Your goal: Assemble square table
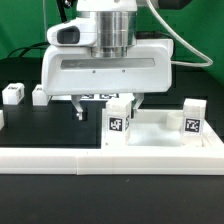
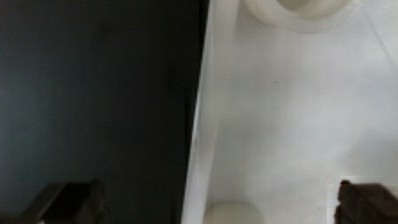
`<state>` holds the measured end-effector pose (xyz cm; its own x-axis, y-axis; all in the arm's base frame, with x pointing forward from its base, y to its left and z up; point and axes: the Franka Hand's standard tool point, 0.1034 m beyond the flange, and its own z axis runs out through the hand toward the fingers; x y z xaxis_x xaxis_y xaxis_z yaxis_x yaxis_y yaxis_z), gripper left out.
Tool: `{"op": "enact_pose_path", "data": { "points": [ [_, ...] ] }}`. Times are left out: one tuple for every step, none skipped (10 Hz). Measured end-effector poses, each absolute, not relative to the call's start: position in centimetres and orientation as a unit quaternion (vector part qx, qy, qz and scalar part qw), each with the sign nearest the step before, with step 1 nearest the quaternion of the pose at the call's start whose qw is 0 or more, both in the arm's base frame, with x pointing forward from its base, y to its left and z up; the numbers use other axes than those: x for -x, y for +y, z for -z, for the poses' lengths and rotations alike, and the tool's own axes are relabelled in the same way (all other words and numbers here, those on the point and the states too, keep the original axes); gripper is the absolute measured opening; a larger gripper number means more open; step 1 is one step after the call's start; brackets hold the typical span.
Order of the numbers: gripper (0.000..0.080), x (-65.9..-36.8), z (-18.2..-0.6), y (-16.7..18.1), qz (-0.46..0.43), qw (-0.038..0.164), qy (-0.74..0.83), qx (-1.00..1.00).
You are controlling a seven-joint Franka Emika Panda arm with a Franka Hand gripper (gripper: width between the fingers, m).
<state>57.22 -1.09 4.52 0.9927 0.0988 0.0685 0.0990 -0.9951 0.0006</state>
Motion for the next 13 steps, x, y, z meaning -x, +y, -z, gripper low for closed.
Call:
{"op": "enact_pose_path", "data": {
  "points": [
    [0.0648,-57.2,-4.5,-1.1,0.034,0.001,-0.049,0.998],
    [0.0648,-57.2,-4.5,-1.2,0.034,0.001,-0.048,0.998],
    [0.0648,-57.1,-4.4,-1.2,0.033,0.001,-0.048,0.998],
    [0.0648,-56.4,-3.7,-1.7,0.017,0.009,-0.035,0.999],
    [0.0648,-55.2,-2.8,-2.0,-0.025,0.029,-0.021,0.999],
    [0.0648,-55.0,-2.2,-2.1,-0.053,0.044,-0.016,0.998],
    [0.0648,-55.1,-1.8,-2.2,-0.065,0.051,-0.013,0.997],
    [0.0648,-55.1,-1.4,-2.1,-0.068,0.05,-0.007,0.996],
    [0.0648,-55.1,-1.4,-2.2,-0.068,0.049,-0.007,0.996],
    [0.0601,-55.1,-1.4,-2.2,-0.068,0.049,-0.006,0.996],
    [0.0601,-55.1,-1.4,-2.2,-0.068,0.049,-0.006,0.996],
    [0.0427,-55.1,-1.4,-2.3,-0.068,0.049,-0.005,0.996],
    [0.0427,-55.1,-1.3,-2.3,-0.068,0.049,-0.005,0.996]
  ]
}}
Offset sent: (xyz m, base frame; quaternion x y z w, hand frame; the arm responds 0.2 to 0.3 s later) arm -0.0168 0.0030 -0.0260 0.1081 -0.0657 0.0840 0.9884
